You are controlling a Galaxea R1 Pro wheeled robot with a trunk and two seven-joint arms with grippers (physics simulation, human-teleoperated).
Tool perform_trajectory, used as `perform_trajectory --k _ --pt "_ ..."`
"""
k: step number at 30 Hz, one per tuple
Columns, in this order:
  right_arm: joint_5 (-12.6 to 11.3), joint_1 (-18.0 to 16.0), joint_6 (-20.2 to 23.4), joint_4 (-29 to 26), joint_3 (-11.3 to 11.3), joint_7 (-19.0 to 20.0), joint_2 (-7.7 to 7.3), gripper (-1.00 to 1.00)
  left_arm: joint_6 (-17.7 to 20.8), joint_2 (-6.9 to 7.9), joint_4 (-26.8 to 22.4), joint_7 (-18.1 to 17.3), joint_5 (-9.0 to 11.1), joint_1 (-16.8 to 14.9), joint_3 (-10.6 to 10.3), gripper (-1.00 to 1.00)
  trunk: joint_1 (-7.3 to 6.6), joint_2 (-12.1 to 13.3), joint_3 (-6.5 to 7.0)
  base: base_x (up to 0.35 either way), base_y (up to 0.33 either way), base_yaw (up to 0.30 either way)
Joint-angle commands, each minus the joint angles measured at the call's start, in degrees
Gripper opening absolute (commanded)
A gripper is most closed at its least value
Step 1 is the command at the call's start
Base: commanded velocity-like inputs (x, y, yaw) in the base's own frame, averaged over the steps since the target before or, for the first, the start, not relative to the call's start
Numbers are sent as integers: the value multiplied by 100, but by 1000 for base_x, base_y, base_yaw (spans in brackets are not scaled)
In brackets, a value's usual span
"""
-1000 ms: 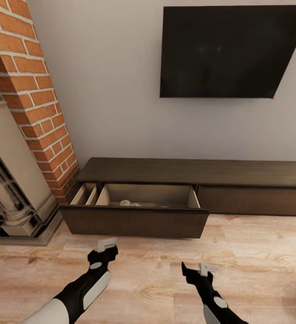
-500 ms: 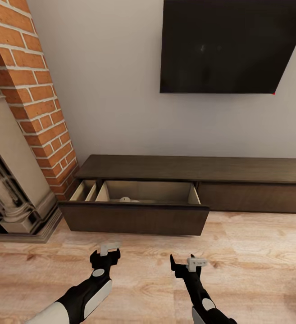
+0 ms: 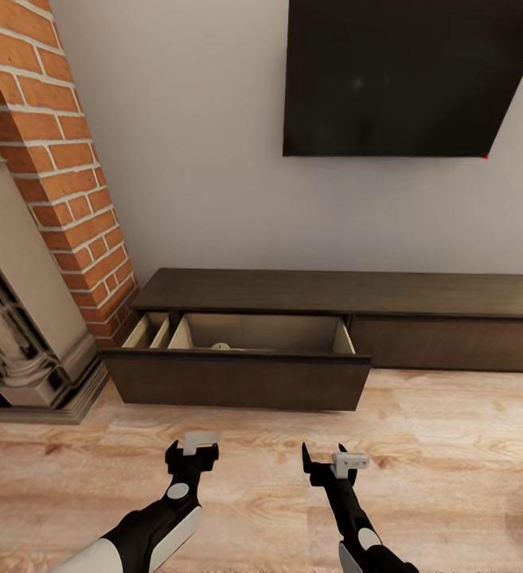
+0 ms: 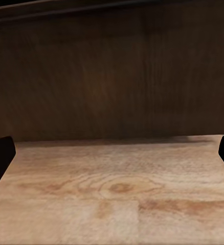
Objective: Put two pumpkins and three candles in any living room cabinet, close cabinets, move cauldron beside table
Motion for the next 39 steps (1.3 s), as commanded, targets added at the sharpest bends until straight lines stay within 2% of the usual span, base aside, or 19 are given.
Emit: perform_trajectory --k 1,6,10,18,33,39 --pt "-34 -6 -33 -3 45 -41 -5 100 -46 7 -6 36 59 -9 -73 100 21 -44 -23 0 0 0" --pt "-41 -6 -160 -38 40 -39 -5 100 -61 7 -6 36 58 -8 -221 100 131 -244 -113 0 0 0" --pt "-48 -6 -237 -17 41 -34 -5 100 -64 0 -6 41 57 -8 -334 100 131 -244 -113 0 0 0" --pt "-79 -6 -223 -2 40 -35 -5 100 -53 -3 -6 64 62 -8 -356 100 131 -244 -113 59 0 0" --pt "-79 -6 -192 26 35 -34 -5 100 -35 -2 -6 54 75 -8 -317 100 131 -244 -113 308 0 0" --pt "-85 -6 56 200 31 -28 1 100 -51 -2 -14 70 70 -8 -328 100 131 -244 -113 108 0 0"
